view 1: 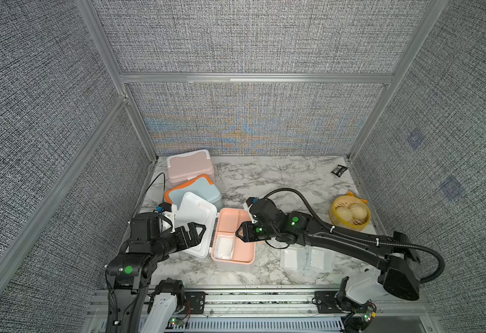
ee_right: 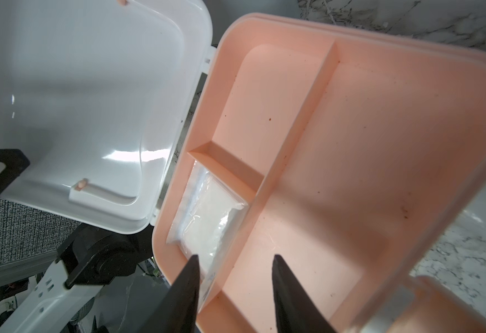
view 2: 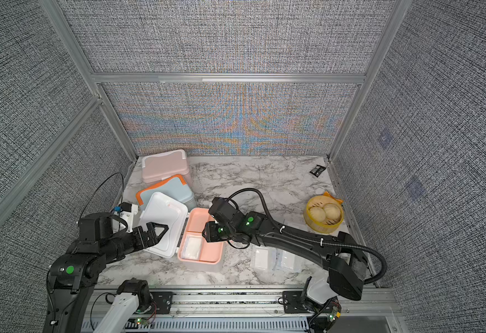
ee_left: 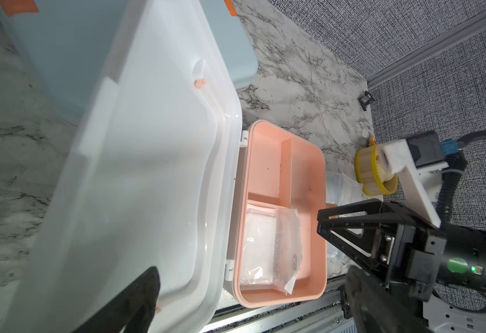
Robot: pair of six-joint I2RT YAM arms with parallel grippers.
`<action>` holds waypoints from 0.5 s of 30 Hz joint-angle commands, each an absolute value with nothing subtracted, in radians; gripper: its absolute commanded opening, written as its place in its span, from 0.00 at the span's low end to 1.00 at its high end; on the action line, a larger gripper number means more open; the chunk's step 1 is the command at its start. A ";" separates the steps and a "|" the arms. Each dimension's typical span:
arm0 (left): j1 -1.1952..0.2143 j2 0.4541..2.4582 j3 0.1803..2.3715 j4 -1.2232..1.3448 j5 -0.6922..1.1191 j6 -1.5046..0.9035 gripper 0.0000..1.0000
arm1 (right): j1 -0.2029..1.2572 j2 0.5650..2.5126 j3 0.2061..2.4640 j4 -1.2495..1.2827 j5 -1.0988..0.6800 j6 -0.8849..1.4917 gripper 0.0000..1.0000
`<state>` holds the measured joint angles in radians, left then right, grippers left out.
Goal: Open first aid kits and take out gauze
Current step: Pick up the gauze from the first aid kit.
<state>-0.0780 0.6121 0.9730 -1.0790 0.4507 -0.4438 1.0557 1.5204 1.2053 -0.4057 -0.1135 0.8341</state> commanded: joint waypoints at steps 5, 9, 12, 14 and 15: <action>-0.078 0.597 0.981 -1.090 0.473 -0.404 0.99 | 1.090 1.577 1.244 -0.390 -0.142 0.859 0.44; -0.077 0.597 0.980 -1.090 0.474 -0.403 0.99 | 1.104 1.594 1.252 -0.399 -0.144 0.866 0.44; -0.077 0.595 0.979 -1.092 0.473 -0.401 0.99 | 1.111 1.599 1.254 -0.406 -0.140 0.868 0.44; -0.077 0.592 0.978 -1.092 0.472 -0.401 1.00 | 1.116 1.605 1.256 -0.412 -0.142 0.869 0.44; -0.078 0.593 0.977 -1.092 0.473 -0.401 0.99 | 1.118 1.610 1.258 -0.414 -0.144 0.870 0.44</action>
<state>-0.0780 0.5941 0.9764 -1.0794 0.4679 -0.4156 1.1126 1.6020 1.2495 -0.3992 -0.1398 0.8616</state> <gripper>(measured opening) 0.994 0.439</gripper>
